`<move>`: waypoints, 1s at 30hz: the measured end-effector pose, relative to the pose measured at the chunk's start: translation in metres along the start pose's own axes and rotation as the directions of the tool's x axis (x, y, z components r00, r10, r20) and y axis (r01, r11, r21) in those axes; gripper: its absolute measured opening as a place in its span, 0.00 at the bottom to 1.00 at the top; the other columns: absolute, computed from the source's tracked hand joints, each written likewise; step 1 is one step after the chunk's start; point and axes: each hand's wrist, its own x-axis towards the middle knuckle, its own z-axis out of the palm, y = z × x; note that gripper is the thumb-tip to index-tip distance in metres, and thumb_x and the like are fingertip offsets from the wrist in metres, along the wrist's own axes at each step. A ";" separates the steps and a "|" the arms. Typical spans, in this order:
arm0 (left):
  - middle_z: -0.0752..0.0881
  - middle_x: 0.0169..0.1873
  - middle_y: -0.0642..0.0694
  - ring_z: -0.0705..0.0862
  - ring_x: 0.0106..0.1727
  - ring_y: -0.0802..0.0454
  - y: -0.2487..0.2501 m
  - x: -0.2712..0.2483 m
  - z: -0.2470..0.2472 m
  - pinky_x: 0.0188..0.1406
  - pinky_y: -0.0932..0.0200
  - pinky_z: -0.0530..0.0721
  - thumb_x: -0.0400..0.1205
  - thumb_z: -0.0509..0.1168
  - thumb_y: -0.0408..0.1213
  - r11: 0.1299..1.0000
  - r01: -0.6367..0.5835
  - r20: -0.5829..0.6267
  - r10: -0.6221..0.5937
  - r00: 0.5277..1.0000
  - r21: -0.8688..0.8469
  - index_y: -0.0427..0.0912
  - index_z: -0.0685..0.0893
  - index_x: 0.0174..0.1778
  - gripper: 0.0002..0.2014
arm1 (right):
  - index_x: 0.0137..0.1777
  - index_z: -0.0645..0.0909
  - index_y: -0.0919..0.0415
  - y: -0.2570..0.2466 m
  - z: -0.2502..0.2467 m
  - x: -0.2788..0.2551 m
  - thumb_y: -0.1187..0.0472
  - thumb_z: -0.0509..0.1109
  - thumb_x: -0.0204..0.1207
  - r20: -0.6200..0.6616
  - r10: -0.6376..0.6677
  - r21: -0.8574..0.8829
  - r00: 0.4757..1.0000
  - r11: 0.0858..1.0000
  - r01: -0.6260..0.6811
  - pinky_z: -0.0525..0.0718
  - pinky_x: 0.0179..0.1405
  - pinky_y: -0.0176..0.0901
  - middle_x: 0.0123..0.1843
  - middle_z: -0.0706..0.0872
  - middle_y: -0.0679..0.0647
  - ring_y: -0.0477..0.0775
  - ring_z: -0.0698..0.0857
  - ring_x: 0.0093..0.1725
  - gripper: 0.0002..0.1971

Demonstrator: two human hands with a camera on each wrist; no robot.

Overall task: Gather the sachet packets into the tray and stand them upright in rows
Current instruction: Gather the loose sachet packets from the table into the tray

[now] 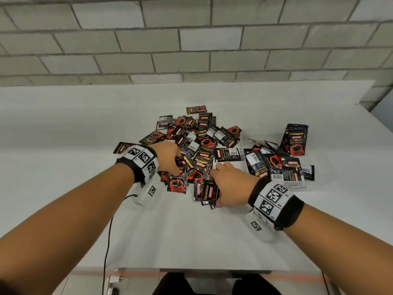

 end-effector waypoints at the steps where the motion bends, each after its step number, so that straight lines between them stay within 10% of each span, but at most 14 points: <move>1: 0.84 0.53 0.45 0.78 0.45 0.49 -0.002 -0.002 -0.001 0.43 0.55 0.79 0.75 0.75 0.48 1.000 -0.007 0.001 0.007 1.000 -0.014 0.37 0.88 0.57 0.21 | 0.66 0.76 0.60 0.000 -0.001 0.000 0.45 0.79 0.68 0.007 0.006 0.001 1.000 1.000 -0.006 0.84 0.59 0.57 0.61 0.73 0.56 0.56 0.70 0.61 0.31; 9: 0.92 0.40 0.51 0.89 0.43 0.49 -0.053 -0.040 -0.021 0.44 0.52 0.87 0.72 0.78 0.44 0.946 0.029 -0.155 -0.084 0.984 -0.323 0.48 0.92 0.47 0.09 | 0.68 0.73 0.58 -0.009 -0.016 0.003 0.68 0.74 0.73 -0.139 -0.033 0.311 0.990 0.948 0.075 0.86 0.44 0.54 0.52 0.85 0.58 0.59 0.84 0.48 0.24; 13: 0.89 0.27 0.58 0.84 0.25 0.65 -0.081 -0.063 -0.034 0.26 0.69 0.77 0.76 0.77 0.37 0.906 0.083 -0.250 -0.202 0.947 -0.416 0.55 0.91 0.46 0.08 | 0.75 0.70 0.62 -0.017 -0.022 0.018 0.66 0.72 0.75 -0.093 0.014 0.241 0.996 0.970 0.008 0.85 0.47 0.48 0.58 0.85 0.60 0.59 0.84 0.53 0.29; 19: 0.88 0.32 0.58 0.85 0.34 0.60 -0.086 -0.058 -0.032 0.33 0.63 0.77 0.74 0.77 0.42 0.895 0.146 -0.200 -0.249 0.948 -0.423 0.50 0.91 0.57 0.15 | 0.69 0.72 0.63 -0.023 -0.014 0.022 0.61 0.69 0.75 -0.006 0.103 0.061 0.995 0.993 -0.102 0.78 0.62 0.56 0.68 0.70 0.64 0.68 0.73 0.68 0.22; 26: 0.89 0.54 0.52 0.86 0.54 0.50 -0.028 -0.033 0.000 0.56 0.53 0.86 0.73 0.76 0.46 0.979 0.023 0.056 -0.012 0.998 -0.202 0.50 0.87 0.66 0.24 | 0.66 0.74 0.59 -0.016 -0.022 0.030 0.54 0.73 0.72 -0.100 0.140 0.080 0.985 0.988 -0.133 0.73 0.72 0.69 0.70 0.68 0.60 0.65 0.67 0.72 0.23; 30: 0.90 0.54 0.45 0.85 0.47 0.52 -0.015 -0.031 0.012 0.47 0.58 0.84 0.73 0.76 0.43 0.988 0.011 0.043 -0.005 0.999 -0.153 0.44 0.83 0.73 0.30 | 0.68 0.77 0.61 -0.015 -0.021 0.040 0.54 0.74 0.69 -0.139 0.109 0.101 0.984 0.990 -0.095 0.74 0.74 0.69 0.84 0.60 0.58 0.67 0.61 0.81 0.27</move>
